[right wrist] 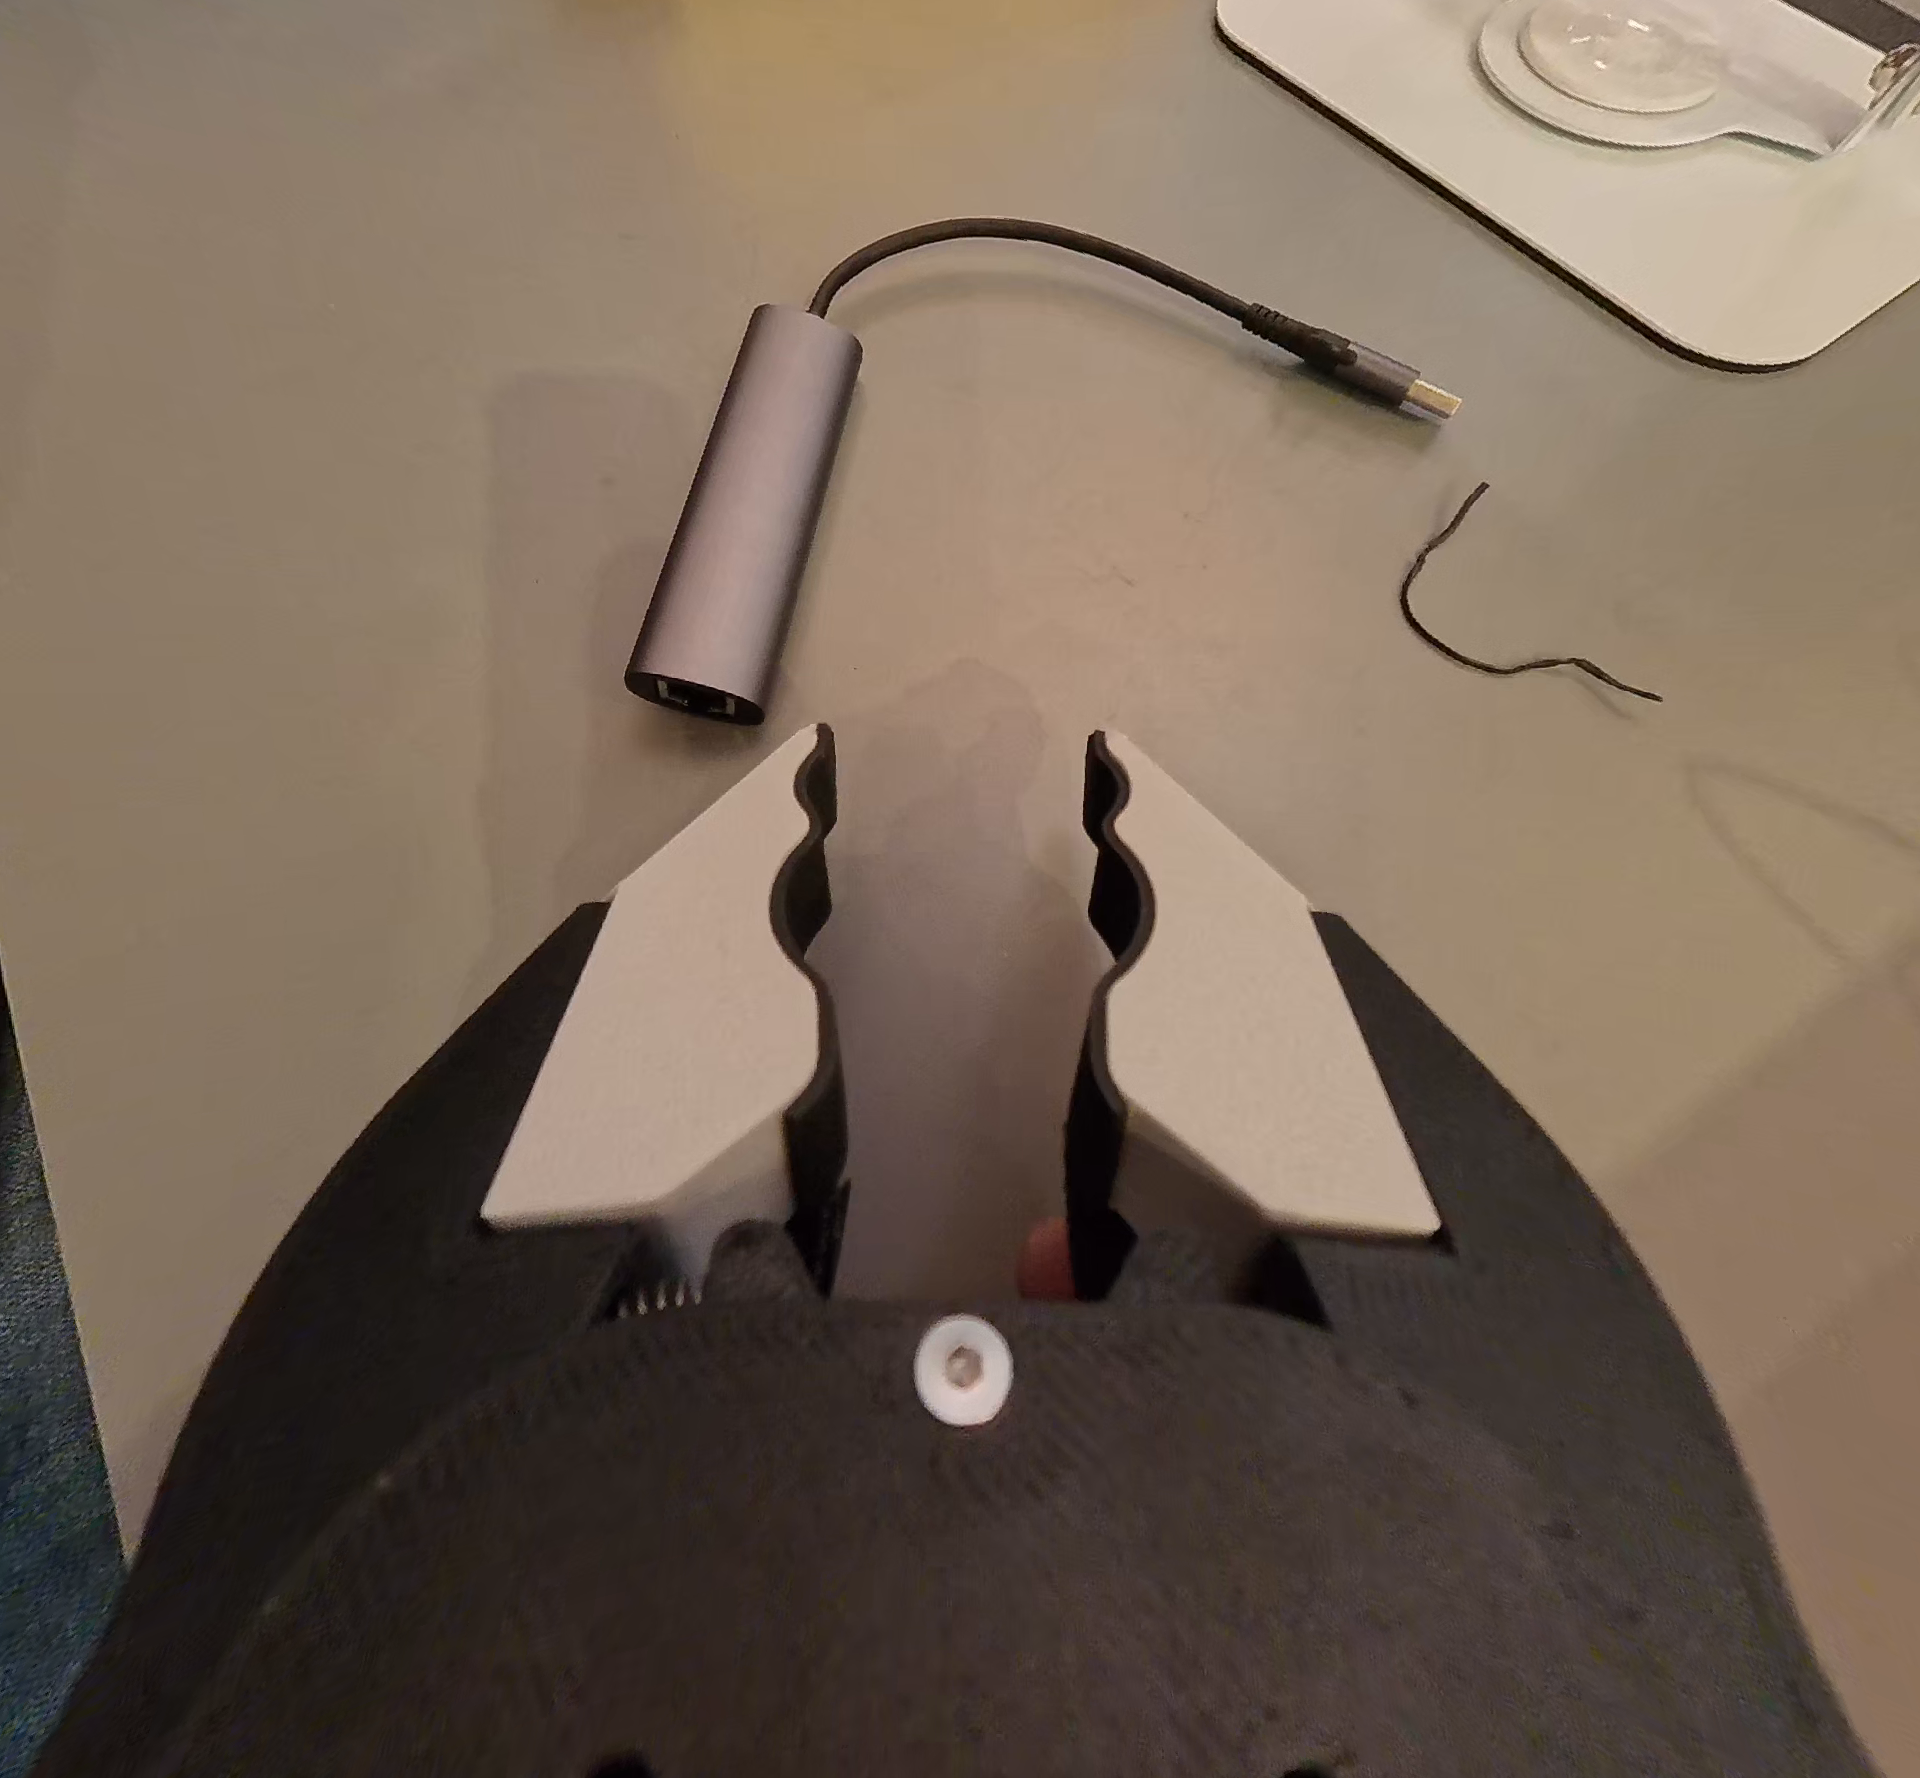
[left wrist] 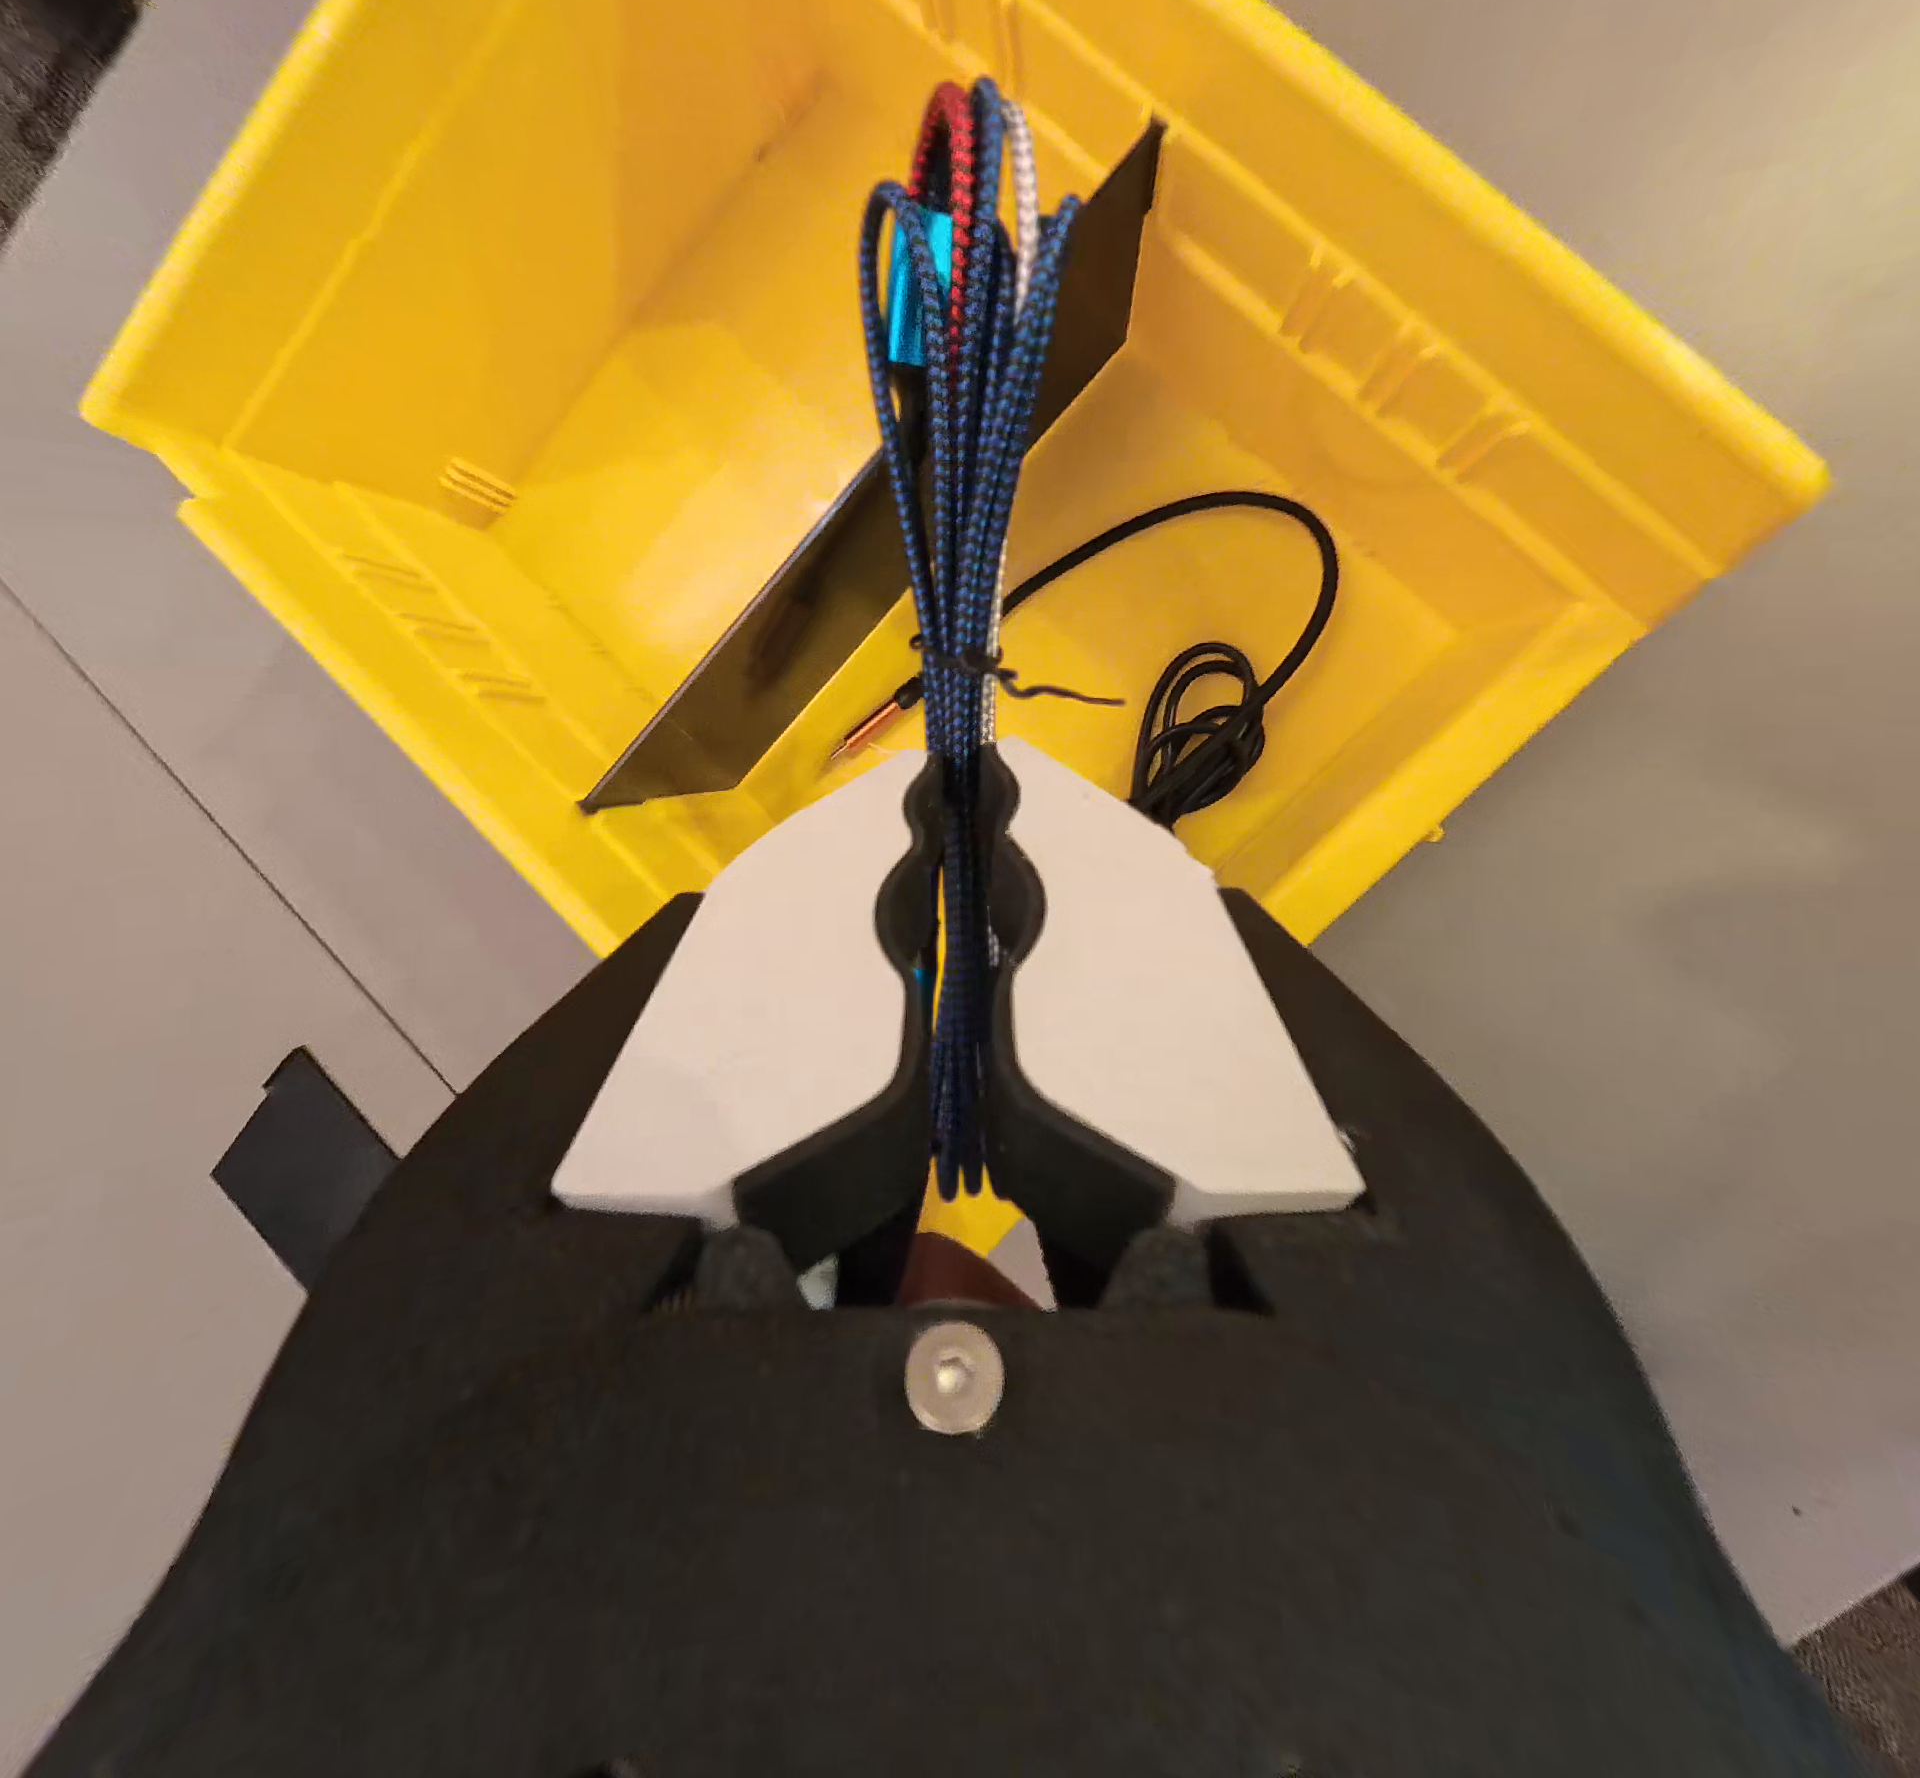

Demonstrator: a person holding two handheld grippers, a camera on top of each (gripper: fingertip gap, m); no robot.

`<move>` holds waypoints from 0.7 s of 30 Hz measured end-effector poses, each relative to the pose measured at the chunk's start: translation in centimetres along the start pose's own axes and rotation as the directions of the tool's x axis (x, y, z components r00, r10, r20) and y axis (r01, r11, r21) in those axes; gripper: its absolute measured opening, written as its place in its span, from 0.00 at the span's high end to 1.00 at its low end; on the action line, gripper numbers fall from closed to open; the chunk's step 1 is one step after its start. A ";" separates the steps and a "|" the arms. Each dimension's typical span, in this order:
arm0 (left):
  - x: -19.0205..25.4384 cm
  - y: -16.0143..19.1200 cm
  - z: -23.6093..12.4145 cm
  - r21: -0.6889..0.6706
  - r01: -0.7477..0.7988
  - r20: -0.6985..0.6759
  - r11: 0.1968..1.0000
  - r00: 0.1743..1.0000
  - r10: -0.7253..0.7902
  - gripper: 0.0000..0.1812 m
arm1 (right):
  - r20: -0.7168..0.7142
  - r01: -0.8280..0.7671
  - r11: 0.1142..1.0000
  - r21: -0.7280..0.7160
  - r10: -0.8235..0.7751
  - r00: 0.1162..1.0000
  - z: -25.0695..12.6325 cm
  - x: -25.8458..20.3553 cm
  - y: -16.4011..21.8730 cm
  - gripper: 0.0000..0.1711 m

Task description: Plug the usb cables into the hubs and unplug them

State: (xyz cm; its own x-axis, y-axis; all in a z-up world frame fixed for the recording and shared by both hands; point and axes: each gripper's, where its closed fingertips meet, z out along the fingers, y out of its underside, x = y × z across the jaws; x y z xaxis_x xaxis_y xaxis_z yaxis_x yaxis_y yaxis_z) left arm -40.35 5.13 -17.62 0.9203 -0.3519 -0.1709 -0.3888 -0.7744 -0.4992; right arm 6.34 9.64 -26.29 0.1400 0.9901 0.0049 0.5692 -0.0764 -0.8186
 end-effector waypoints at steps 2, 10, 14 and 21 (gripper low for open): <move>0.0 -0.6 -1.1 0.059 0.019 0.001 0.998 1.000 -0.019 0.97 | 0.000 0.000 1.000 0.002 0.000 1.000 0.0 0.0 0.0 0.73; 3.7 -4.4 -5.3 0.332 0.116 -0.139 0.936 0.988 -0.073 0.97 | -0.005 -0.012 0.999 0.033 0.012 1.000 -0.4 0.2 -0.5 0.74; 6.3 -6.8 -7.1 0.438 0.086 -0.101 0.895 0.994 -0.046 0.97 | -0.008 -0.009 0.998 0.070 0.010 1.000 -1.0 -0.2 -2.2 0.74; 15.4 -10.8 -6.9 0.517 -0.079 0.028 0.852 0.997 0.076 0.97 | 0.109 -0.028 0.968 0.247 0.000 0.994 -1.9 -4.1 -11.1 0.75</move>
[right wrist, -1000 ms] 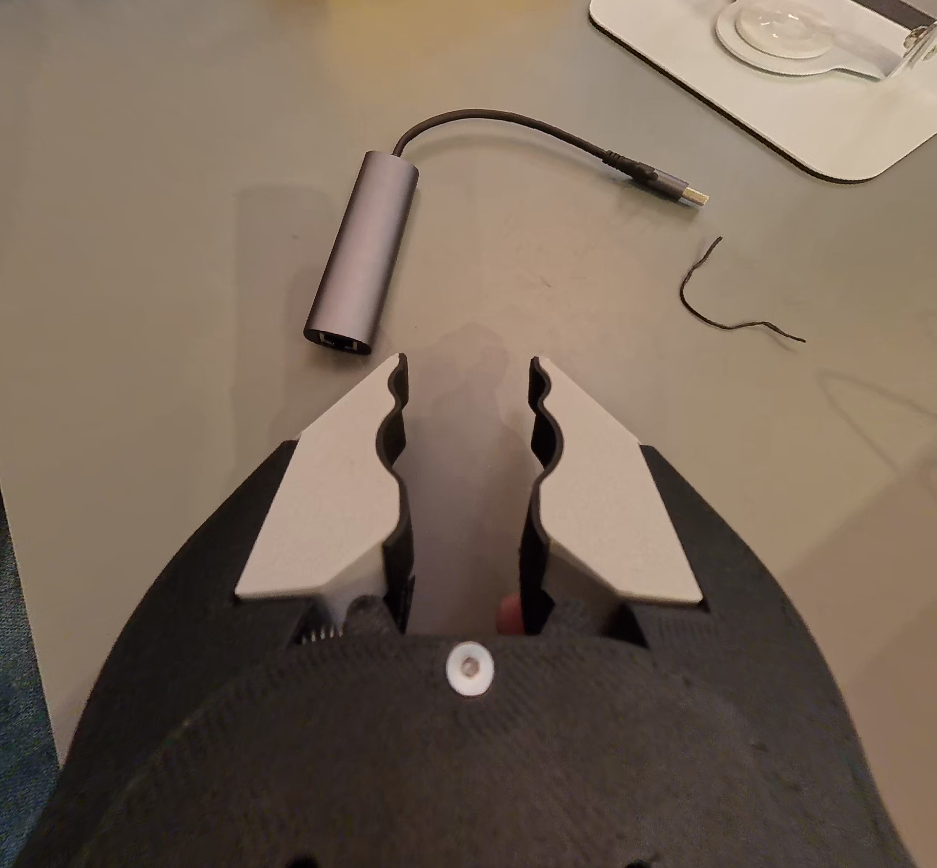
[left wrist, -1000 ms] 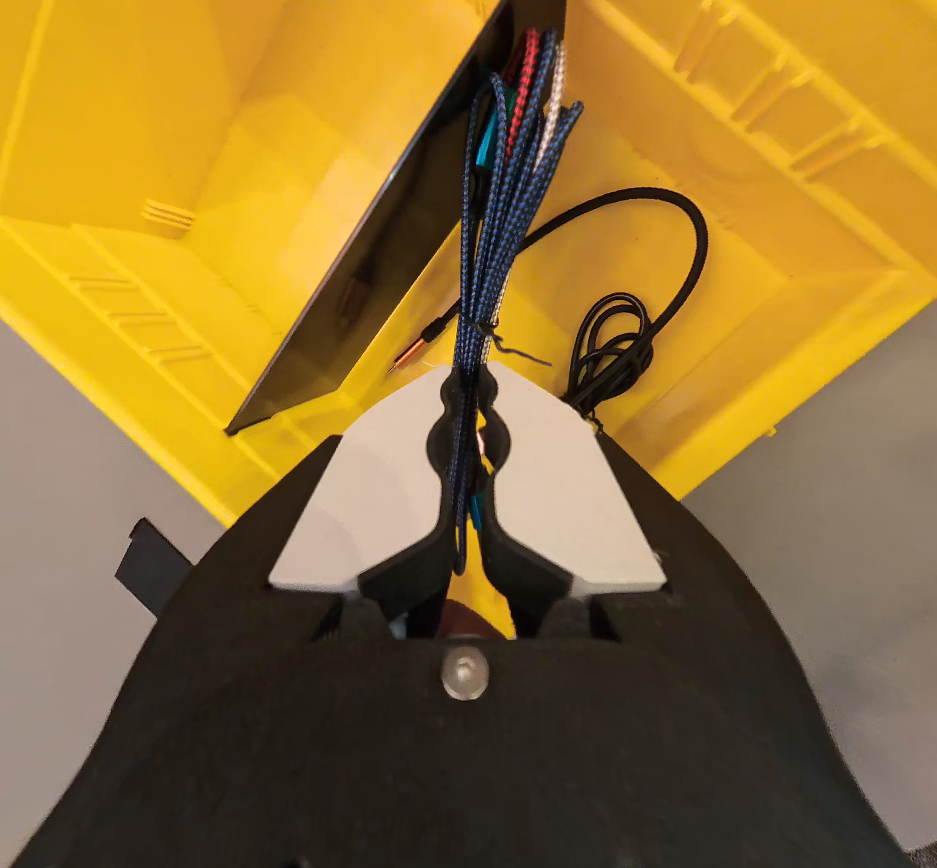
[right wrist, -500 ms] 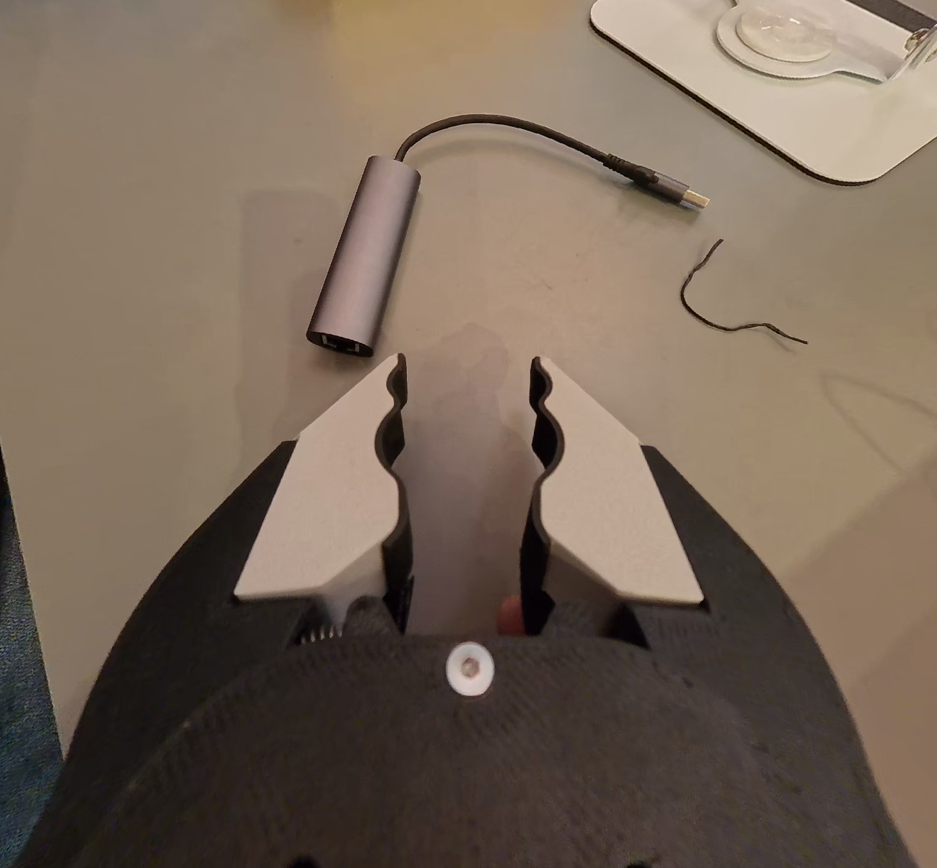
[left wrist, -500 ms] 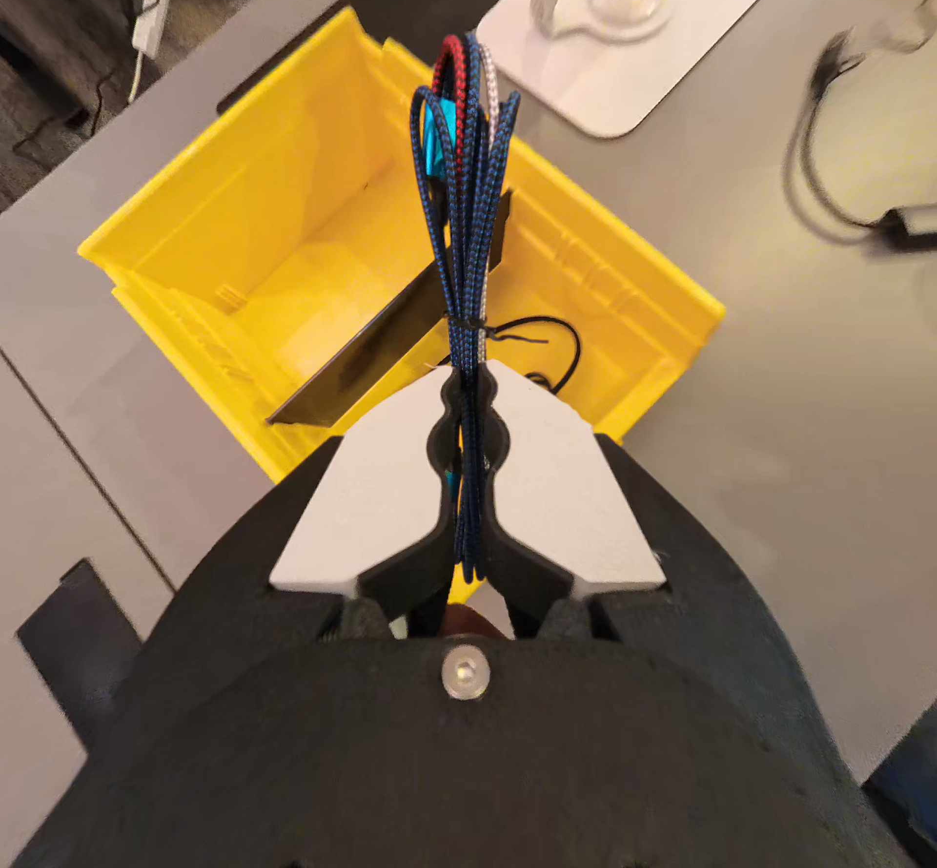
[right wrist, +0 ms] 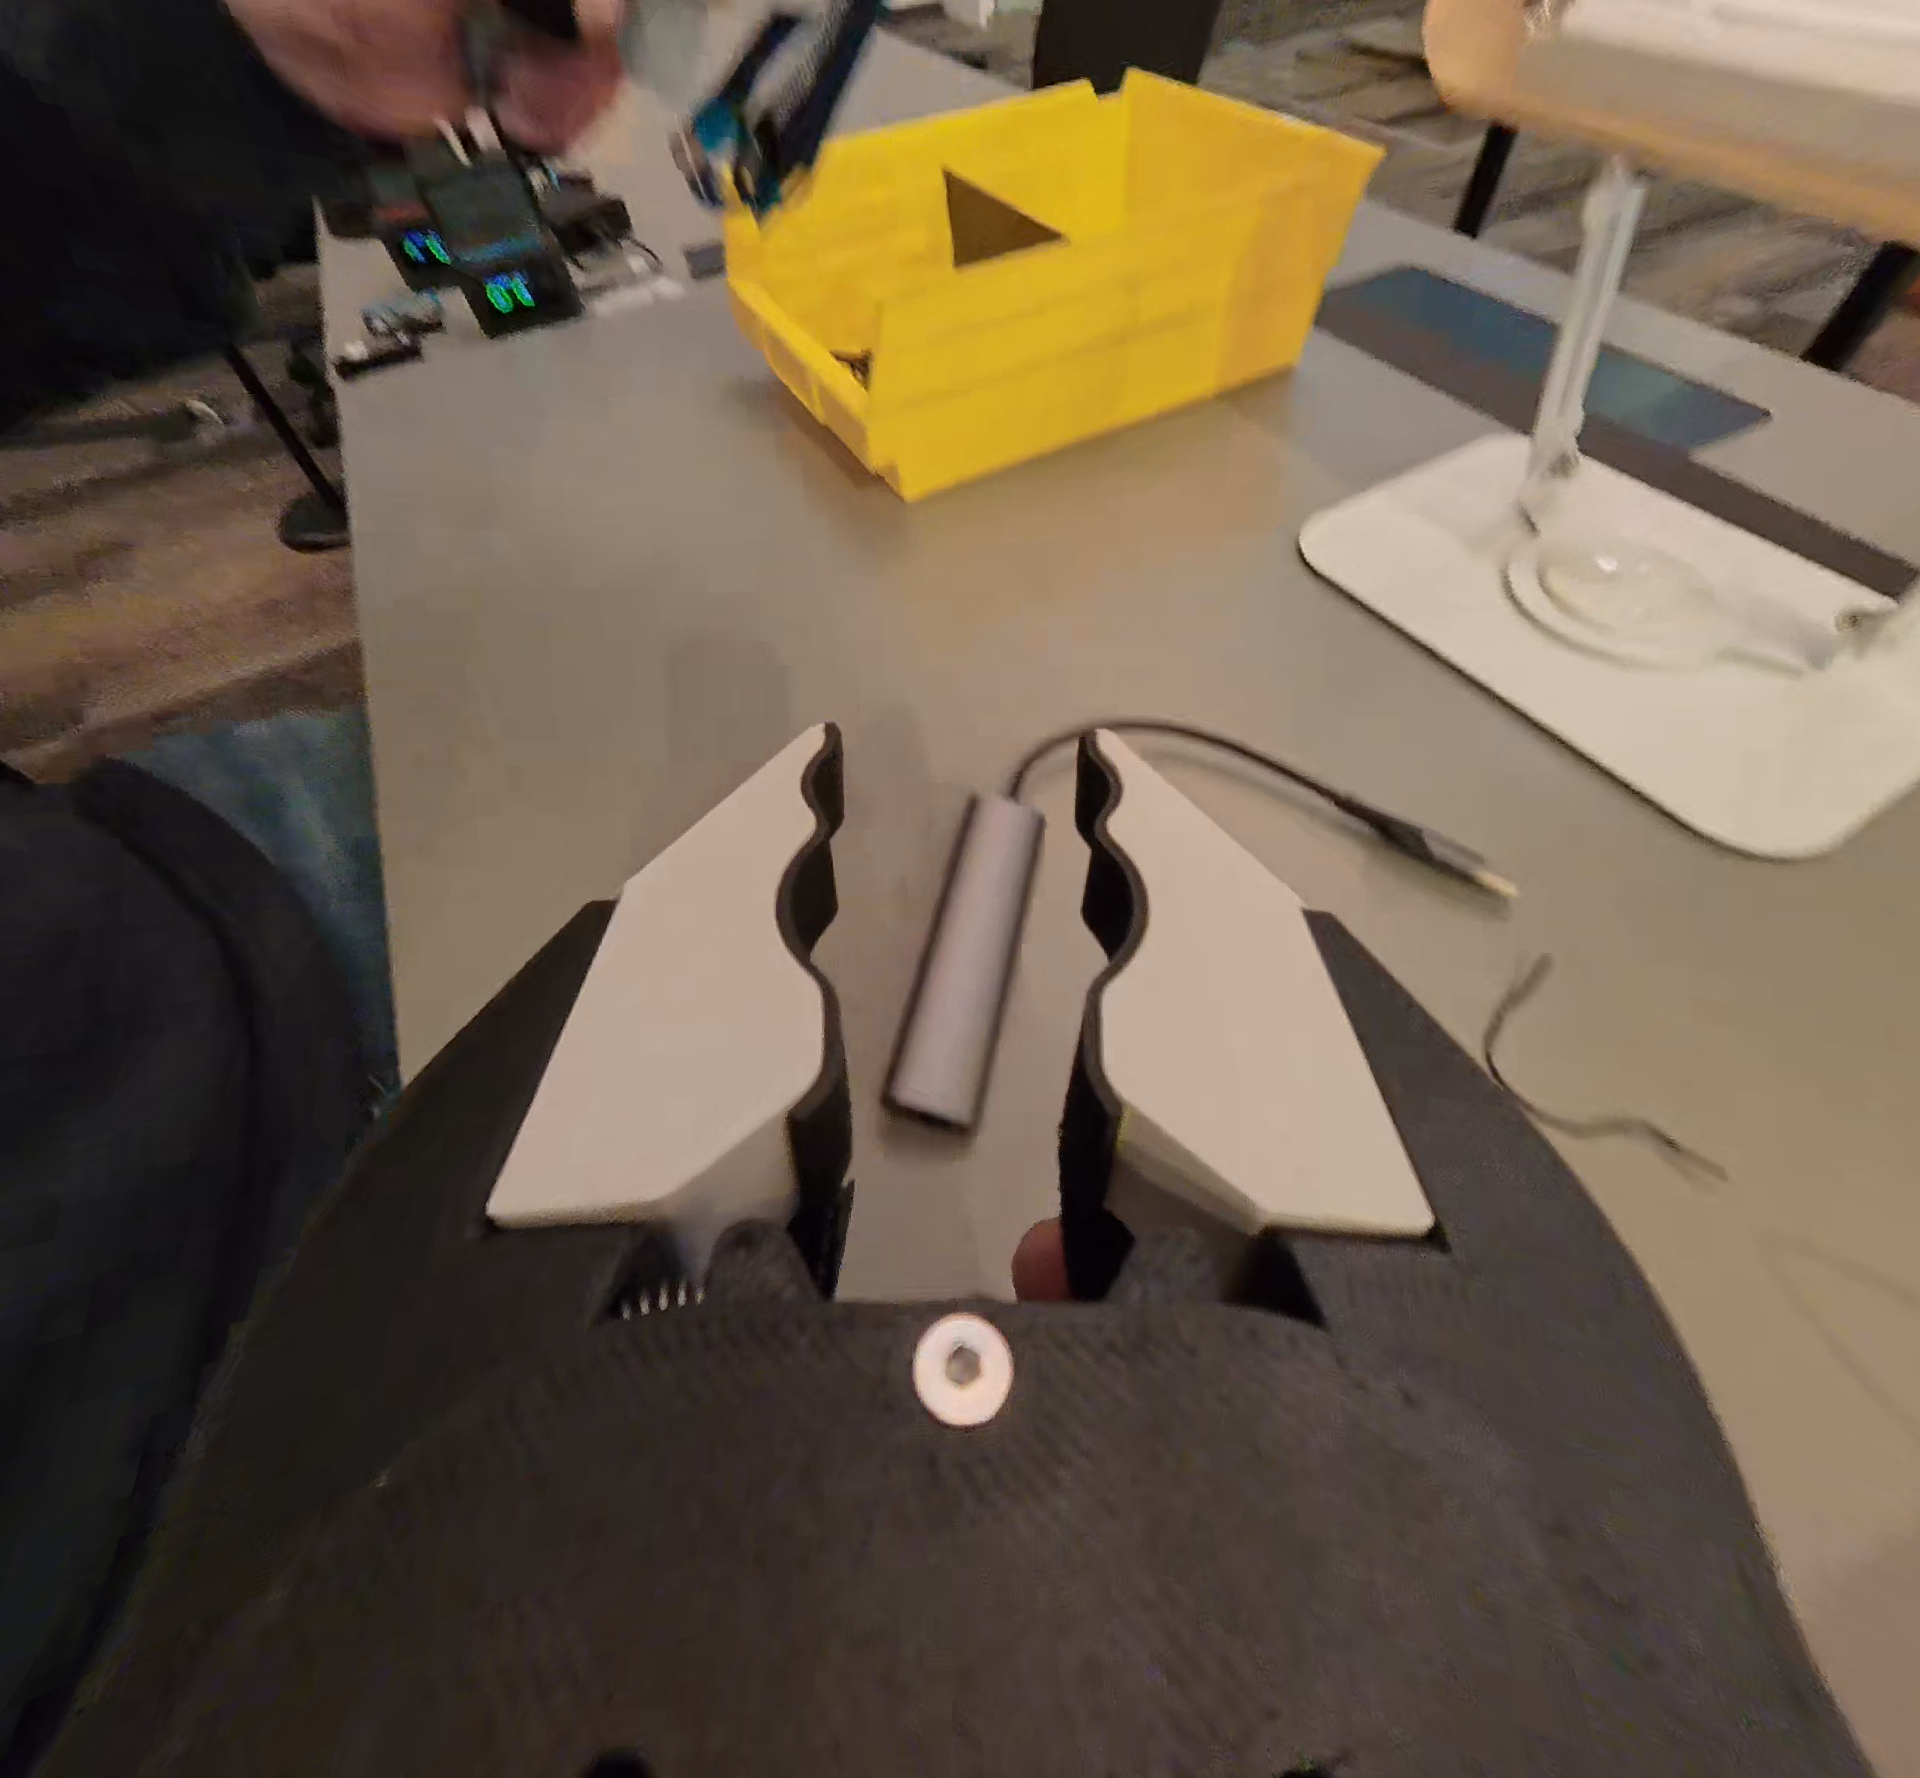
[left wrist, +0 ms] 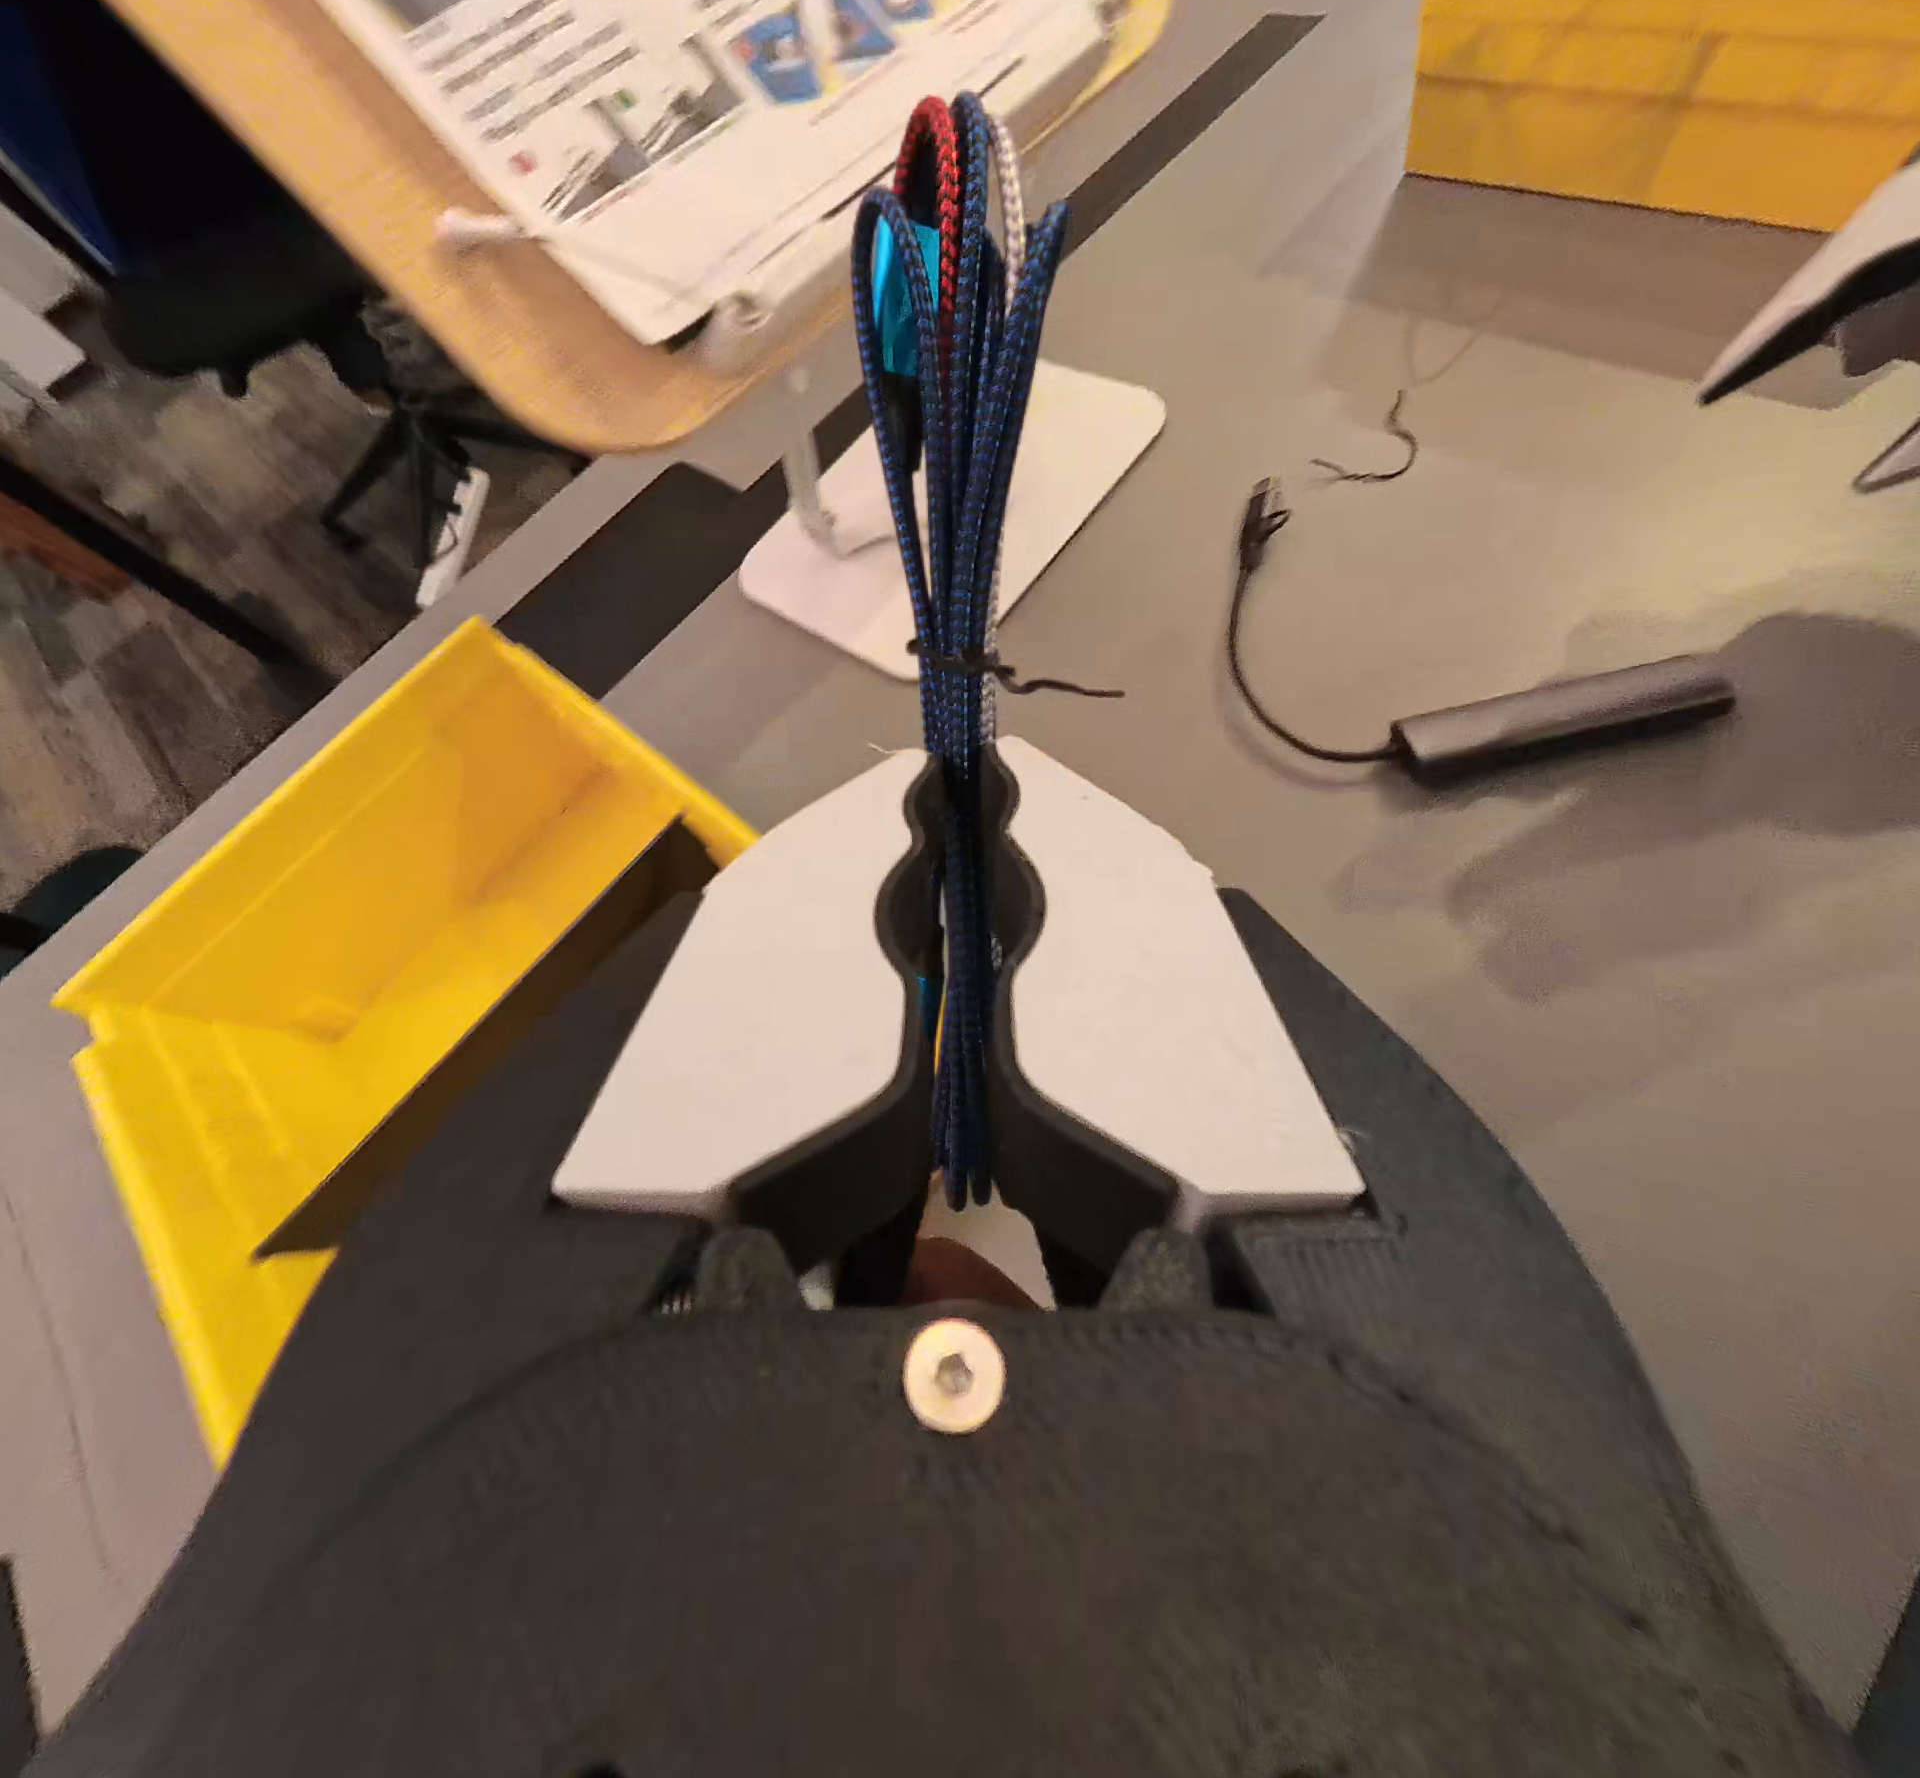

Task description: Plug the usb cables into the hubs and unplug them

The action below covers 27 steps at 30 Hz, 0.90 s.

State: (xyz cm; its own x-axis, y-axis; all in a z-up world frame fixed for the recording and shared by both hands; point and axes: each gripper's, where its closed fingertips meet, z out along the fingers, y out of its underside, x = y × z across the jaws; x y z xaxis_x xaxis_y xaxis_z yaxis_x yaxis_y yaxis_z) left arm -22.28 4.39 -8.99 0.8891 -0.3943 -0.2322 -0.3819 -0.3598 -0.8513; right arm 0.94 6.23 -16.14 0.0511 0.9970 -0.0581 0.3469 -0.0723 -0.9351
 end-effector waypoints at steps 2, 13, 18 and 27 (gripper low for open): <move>2.8 -0.8 1.2 0.024 -0.058 0.005 0.998 0.998 0.058 0.97 | 0.028 -0.023 0.999 0.043 0.021 0.999 1.0 -0.8 -2.1 0.72; 13.4 -2.5 7.2 0.064 -0.317 0.076 0.946 0.947 0.312 0.97 | 0.272 -0.424 0.873 0.240 0.359 0.893 5.2 0.0 -8.0 0.67; 15.4 -2.2 8.3 0.041 -0.413 0.079 0.910 0.909 0.409 0.96 | 0.281 -0.390 0.890 0.237 0.322 0.904 5.4 0.6 -8.0 0.90; 13.7 -2.6 5.9 0.130 -0.172 -0.155 0.977 0.969 0.191 0.79 | 0.457 -0.219 0.960 0.175 0.118 0.882 4.5 -1.5 -8.9 0.96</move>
State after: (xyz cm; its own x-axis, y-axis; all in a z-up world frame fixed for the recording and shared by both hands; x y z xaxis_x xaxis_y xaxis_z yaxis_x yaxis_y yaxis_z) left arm -7.59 4.90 -12.75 0.7500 -0.5818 -0.3148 -0.4928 -0.1739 -0.8526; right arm -6.44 5.52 -9.31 -0.3422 0.8831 -0.3211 0.1578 -0.2828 -0.9461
